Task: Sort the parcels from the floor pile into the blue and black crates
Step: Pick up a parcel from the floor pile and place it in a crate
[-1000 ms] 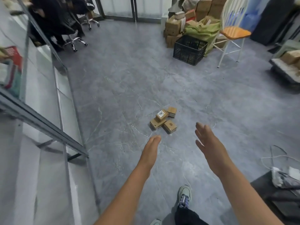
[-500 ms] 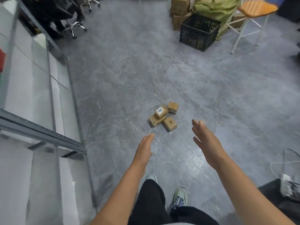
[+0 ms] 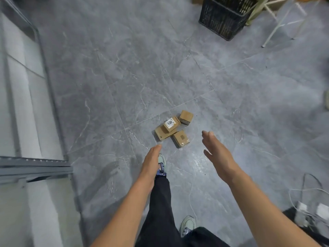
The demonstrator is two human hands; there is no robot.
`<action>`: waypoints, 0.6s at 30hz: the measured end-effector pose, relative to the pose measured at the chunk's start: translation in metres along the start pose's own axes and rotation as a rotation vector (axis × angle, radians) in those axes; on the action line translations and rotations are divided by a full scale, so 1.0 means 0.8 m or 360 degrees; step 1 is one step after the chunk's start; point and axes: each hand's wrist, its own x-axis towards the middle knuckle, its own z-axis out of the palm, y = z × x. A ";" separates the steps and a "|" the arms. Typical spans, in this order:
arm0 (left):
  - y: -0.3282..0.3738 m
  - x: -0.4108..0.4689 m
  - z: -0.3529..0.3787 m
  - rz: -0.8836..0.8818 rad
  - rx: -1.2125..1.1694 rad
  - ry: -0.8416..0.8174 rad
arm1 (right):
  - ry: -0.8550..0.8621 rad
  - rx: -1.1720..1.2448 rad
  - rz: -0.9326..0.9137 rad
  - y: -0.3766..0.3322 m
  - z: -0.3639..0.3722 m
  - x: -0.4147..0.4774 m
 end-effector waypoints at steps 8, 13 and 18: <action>0.057 0.173 -0.007 -0.0197 0.0054 0.0019 | 0.0011 -0.0095 0.0209 -0.031 0.013 0.184; 0.050 0.271 0.008 -0.0331 0.0070 -0.0011 | -0.0001 -0.0121 0.0353 -0.014 0.013 0.305; 0.021 0.382 0.044 -0.0476 -0.0016 -0.0005 | -0.0040 -0.0166 0.0481 0.040 0.007 0.445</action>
